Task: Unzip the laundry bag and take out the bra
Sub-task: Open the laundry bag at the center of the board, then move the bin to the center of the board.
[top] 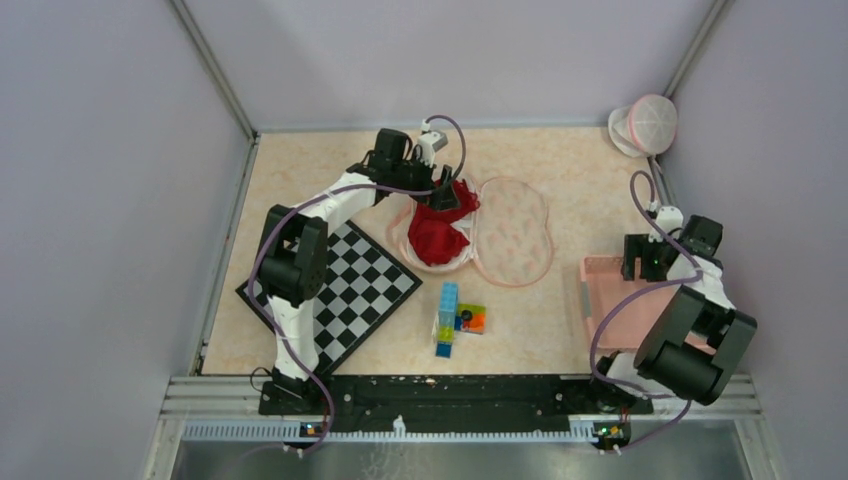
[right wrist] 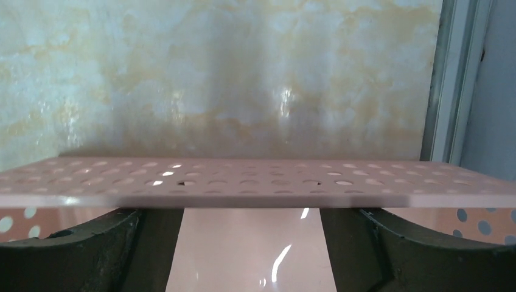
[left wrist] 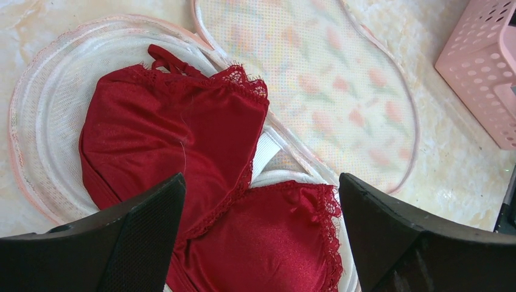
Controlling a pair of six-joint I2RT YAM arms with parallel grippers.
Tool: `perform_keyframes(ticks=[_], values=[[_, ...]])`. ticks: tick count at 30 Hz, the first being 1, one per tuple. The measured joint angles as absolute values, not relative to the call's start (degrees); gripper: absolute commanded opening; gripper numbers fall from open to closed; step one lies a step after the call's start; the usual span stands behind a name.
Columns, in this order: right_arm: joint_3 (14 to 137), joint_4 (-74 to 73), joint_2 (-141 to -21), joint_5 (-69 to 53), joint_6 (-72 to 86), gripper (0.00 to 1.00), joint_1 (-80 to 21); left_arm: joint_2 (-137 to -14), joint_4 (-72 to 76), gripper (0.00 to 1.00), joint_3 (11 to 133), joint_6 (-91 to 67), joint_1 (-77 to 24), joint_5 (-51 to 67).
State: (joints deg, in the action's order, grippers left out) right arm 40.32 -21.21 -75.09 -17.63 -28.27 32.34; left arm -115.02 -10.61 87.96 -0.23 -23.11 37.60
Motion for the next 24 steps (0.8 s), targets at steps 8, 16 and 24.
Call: perform_keyframes(ticks=[8,16,24], values=[[44.27,-13.72,-82.70,-17.54,-22.98,0.79,27.99,-114.98,-10.76,0.99,87.61,1.10,-23.11,36.84],[51.55,-8.97,-90.54,-15.86,-16.16,0.79,23.51,-114.59,-11.66,0.99,87.42,2.55,-23.11,35.70],[59.92,-13.08,-93.36,-18.09,-14.48,0.78,22.65,-113.43,-14.35,0.99,87.42,4.32,-22.81,33.08]])
